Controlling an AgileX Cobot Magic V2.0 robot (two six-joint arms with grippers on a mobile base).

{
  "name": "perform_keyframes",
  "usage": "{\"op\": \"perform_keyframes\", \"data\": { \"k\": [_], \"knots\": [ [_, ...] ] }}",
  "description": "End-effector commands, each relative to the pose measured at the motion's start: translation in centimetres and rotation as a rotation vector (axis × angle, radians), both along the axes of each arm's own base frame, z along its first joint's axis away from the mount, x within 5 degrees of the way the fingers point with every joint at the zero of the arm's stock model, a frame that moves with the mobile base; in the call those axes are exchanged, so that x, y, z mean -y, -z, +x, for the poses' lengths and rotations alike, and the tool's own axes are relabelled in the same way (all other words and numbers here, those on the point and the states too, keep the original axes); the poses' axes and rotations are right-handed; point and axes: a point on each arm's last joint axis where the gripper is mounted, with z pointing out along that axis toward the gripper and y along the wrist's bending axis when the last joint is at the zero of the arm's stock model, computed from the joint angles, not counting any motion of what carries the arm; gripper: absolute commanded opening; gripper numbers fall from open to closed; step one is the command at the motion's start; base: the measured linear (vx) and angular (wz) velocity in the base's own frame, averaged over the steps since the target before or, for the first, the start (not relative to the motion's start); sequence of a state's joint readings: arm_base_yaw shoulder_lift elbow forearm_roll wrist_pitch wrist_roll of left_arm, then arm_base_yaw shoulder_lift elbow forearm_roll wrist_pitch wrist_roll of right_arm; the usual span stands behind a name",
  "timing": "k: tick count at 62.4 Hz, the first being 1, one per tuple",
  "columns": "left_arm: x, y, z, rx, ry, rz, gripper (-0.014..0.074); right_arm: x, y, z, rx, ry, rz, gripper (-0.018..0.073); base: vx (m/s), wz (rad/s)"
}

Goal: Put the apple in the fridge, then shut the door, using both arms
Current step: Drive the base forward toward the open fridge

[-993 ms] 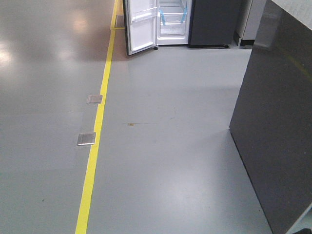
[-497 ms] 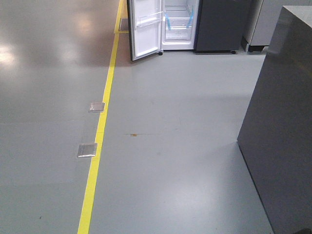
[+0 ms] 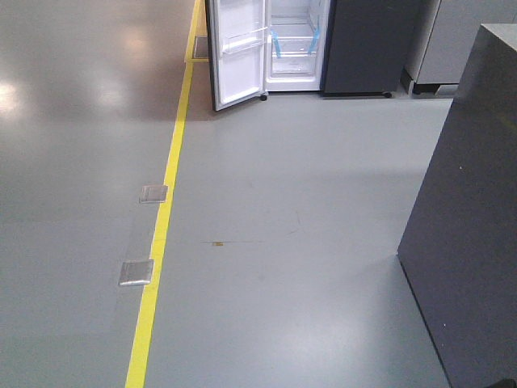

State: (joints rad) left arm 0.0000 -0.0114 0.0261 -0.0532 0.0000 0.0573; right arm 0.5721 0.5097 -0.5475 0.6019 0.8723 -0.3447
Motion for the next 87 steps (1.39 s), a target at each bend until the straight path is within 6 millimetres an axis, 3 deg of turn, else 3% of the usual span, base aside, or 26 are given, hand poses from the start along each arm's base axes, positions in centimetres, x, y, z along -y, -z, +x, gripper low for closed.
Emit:
{"op": "perform_keyframes", "data": {
  "k": [1, 87],
  "knots": [
    [-0.04, -0.06, -0.09, 0.07, -0.003, -0.013, -0.0006, -0.18, -1.18, 0.28, 0.038, 0.022, 0.062, 0.0361, 0.24, -0.03],
    [-0.04, -0.06, -0.09, 0.07, -0.003, -0.013, -0.0006, -0.18, -1.18, 0.28, 0.038, 0.022, 0.062, 0.0361, 0.23, 0.02]
  ]
}}
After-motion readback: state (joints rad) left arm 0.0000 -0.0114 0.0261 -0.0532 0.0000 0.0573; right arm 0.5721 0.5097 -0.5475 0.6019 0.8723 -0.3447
